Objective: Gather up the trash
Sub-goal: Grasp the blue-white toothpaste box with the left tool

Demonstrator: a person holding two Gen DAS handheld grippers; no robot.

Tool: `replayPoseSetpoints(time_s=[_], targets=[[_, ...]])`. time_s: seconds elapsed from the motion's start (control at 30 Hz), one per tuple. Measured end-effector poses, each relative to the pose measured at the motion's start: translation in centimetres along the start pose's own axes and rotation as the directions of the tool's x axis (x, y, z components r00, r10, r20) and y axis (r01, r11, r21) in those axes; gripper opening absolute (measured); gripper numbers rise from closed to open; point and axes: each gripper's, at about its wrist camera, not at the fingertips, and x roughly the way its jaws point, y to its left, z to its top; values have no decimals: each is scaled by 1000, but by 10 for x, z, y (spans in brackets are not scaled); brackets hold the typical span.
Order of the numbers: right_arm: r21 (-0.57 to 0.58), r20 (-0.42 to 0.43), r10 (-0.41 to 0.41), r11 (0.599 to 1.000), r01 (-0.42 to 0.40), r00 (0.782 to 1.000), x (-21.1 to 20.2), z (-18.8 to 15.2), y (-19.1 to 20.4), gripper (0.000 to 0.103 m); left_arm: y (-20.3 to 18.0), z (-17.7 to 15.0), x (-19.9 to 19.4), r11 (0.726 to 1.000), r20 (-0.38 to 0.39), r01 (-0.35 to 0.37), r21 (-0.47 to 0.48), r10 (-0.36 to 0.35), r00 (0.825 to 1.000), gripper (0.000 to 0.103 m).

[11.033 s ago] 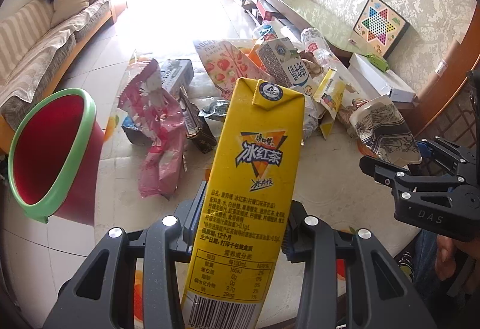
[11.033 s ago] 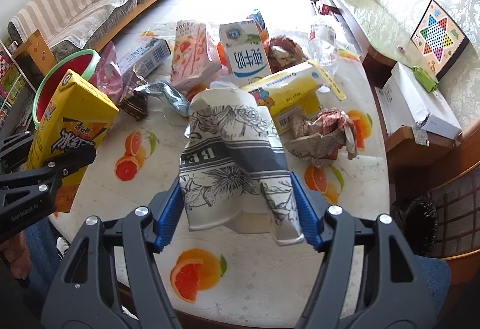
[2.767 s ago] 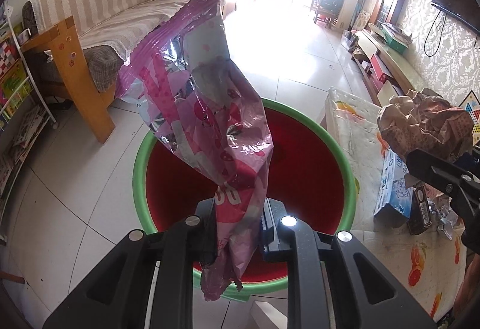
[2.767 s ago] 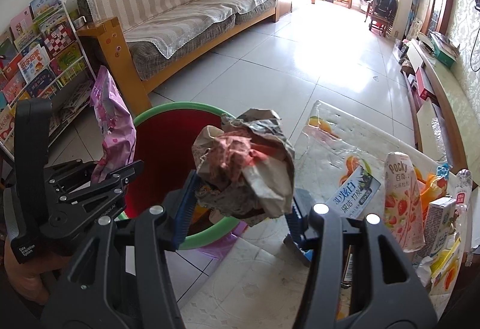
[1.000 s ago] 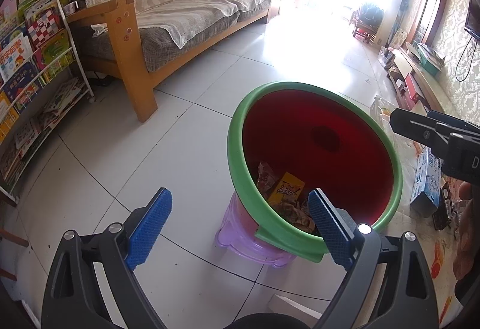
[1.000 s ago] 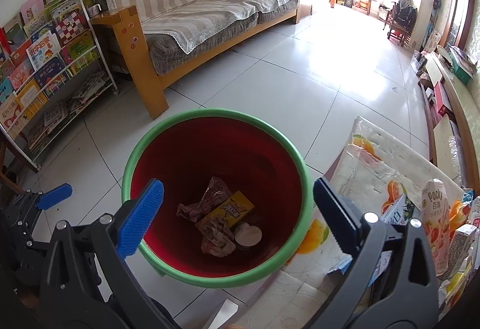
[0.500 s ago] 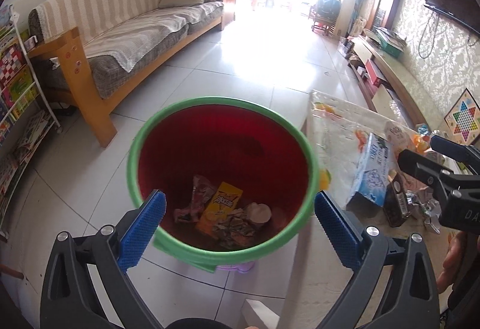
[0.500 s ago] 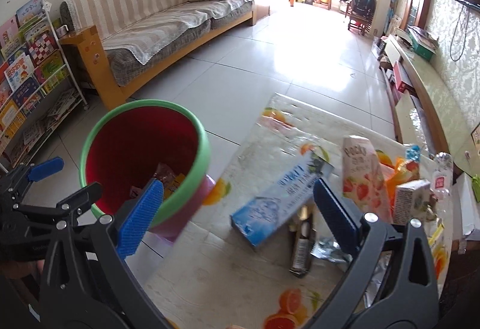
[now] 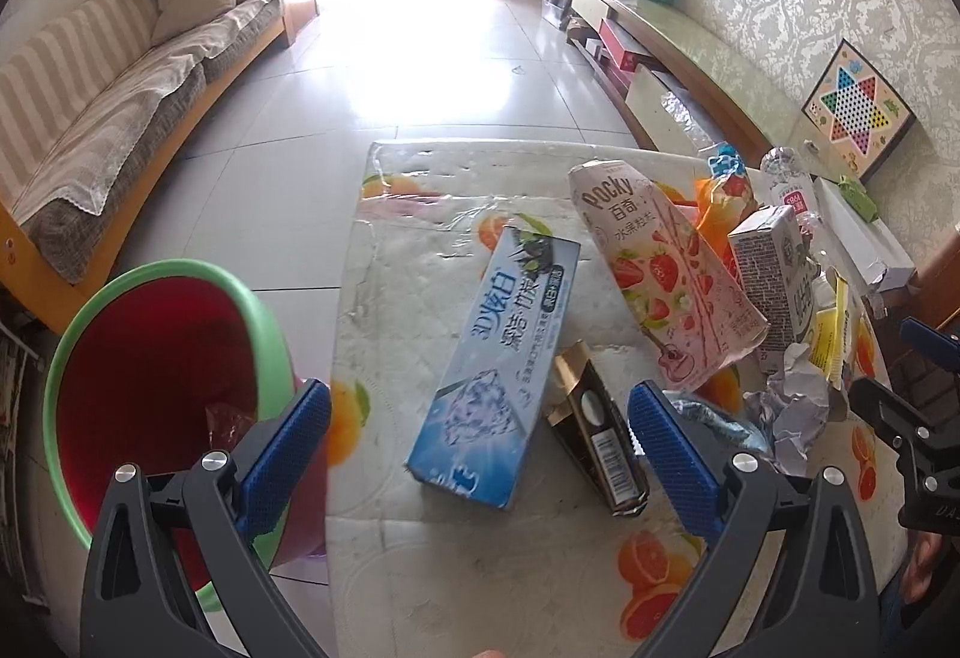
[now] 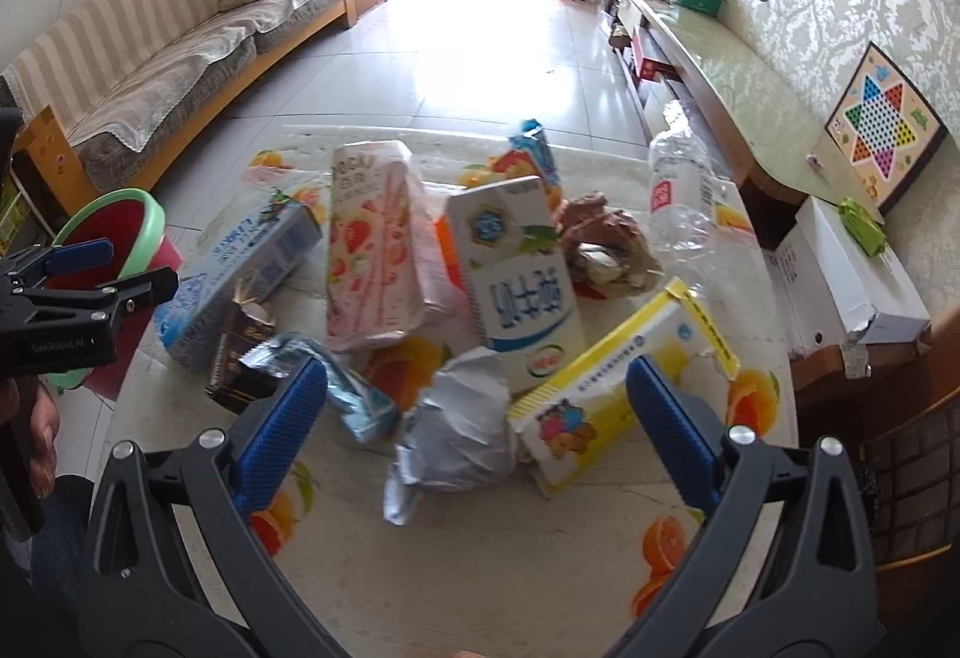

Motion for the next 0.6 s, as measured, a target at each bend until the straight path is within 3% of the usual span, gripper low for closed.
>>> replayPoseSetpoints(time_s=[0.27, 0.4, 0.47, 0.6], targets=[[113, -31, -66, 991, 69, 997, 11, -14, -64, 98, -23, 31, 49, 998, -75, -24, 64, 29, 997, 95], [163, -54, -63, 984, 71, 997, 19, -21, -87, 98, -22, 40, 69, 998, -114, -30, 48, 35, 993, 94], [186, -70, -55, 980, 68, 996, 24, -23, -95, 98, -22, 43, 78, 998, -137, -45, 50, 51, 989, 90], [221, -88, -36, 974, 54, 995, 34, -26, -103, 98, -18, 43, 90, 998, -175, -41, 43, 48, 983, 71]])
